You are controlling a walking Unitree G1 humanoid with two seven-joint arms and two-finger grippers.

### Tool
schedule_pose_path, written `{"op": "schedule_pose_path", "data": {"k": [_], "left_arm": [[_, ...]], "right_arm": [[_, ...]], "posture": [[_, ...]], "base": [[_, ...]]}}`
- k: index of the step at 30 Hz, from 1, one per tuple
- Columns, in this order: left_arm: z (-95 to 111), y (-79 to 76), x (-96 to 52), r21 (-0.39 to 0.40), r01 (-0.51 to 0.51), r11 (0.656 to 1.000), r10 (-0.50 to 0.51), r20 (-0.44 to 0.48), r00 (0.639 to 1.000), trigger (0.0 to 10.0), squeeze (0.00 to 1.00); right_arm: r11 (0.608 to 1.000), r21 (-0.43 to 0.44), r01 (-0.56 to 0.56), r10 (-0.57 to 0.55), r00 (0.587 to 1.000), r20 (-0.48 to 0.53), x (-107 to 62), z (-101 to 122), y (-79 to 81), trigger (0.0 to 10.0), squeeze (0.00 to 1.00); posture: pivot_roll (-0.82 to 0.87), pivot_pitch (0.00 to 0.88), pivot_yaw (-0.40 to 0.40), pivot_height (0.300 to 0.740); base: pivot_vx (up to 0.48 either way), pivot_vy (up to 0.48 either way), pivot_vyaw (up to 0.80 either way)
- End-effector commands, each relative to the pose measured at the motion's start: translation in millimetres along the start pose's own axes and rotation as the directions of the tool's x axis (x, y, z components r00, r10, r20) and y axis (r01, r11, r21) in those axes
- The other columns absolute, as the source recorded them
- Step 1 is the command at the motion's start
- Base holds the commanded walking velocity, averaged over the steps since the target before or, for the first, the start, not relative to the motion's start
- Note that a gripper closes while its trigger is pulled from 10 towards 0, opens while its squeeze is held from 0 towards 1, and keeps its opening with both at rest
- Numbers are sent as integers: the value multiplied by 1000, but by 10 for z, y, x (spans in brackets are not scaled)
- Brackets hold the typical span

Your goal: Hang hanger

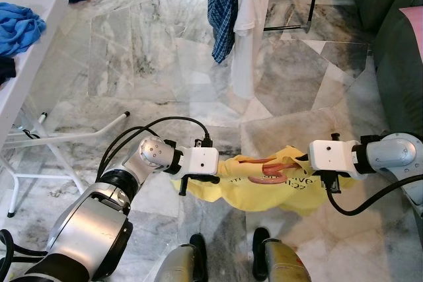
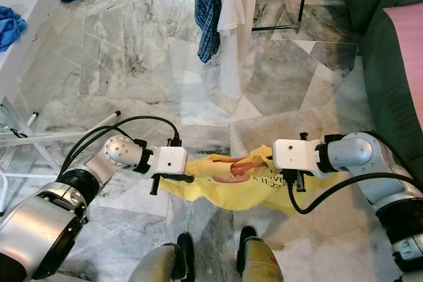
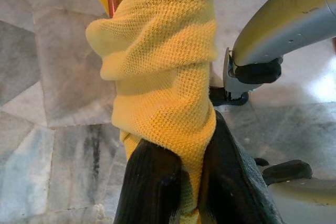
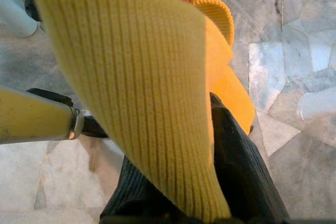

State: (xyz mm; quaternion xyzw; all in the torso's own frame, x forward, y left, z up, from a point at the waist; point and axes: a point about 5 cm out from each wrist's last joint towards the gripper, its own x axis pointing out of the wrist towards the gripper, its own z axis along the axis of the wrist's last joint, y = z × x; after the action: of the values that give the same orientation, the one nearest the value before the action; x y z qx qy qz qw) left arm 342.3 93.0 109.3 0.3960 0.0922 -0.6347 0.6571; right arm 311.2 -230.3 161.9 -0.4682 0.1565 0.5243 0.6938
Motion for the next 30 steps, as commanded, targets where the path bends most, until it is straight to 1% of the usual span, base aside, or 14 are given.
{"op": "schedule_pose_path", "data": {"k": [1,6,8,9,13,14,15,17,18,28,30], "left_arm": [[12,-2,-6,24,1,1000,-1,10,1000,0,0],[17,3,-6,27,-3,1000,3,11,1000,0,0],[56,37,0,45,-30,999,29,24,999,0,0],[94,68,9,61,-63,996,61,39,997,0,0],[146,109,26,75,-121,990,116,66,991,0,0],[150,113,27,70,-125,990,120,69,990,3686,918],[148,114,29,58,-124,991,120,70,990,10000,1000],[148,114,29,58,-124,991,120,70,990,10000,1000],[148,119,26,69,-142,987,137,71,988,10000,1000],[173,135,20,116,-199,973,189,90,978,10000,1000],[194,162,4,146,-241,959,228,101,969,10000,1000]], "right_arm": [[1000,9,-13,13,1000,22,34,4,35,0,0],[1000,11,-13,12,1000,23,33,3,38,0,0],[1000,25,-10,10,1000,27,29,-15,64,0,0],[999,34,-9,8,999,32,32,-24,78,0,0],[999,40,-7,5,999,39,50,-25,94,0,0],[999,41,-5,3,999,41,52,-25,97,0,0],[999,43,-2,1,999,45,59,-25,102,0,0],[999,43,-2,1,999,45,59,-25,102,0,0],[999,46,1,-3,999,47,66,-27,107,0,0],[998,63,28,-32,998,52,84,-48,117,0,0],[996,74,42,-46,998,48,102,-69,133,0,0]], "posture": [[-156,277,131,740],[-157,277,132,740],[-163,276,134,740],[-163,276,134,740],[-162,275,133,740],[-162,276,132,740],[-162,276,133,740],[-162,276,133,740],[-162,276,133,740],[-161,280,133,740],[-159,282,133,740]], "base": [[0,0,0],[0,0,0],[0,0,0],[0,0,0],[0,0,0],[0,0,0],[0,0,0],[0,0,0],[0,0,0],[0,0,0],[0,0,0]]}}
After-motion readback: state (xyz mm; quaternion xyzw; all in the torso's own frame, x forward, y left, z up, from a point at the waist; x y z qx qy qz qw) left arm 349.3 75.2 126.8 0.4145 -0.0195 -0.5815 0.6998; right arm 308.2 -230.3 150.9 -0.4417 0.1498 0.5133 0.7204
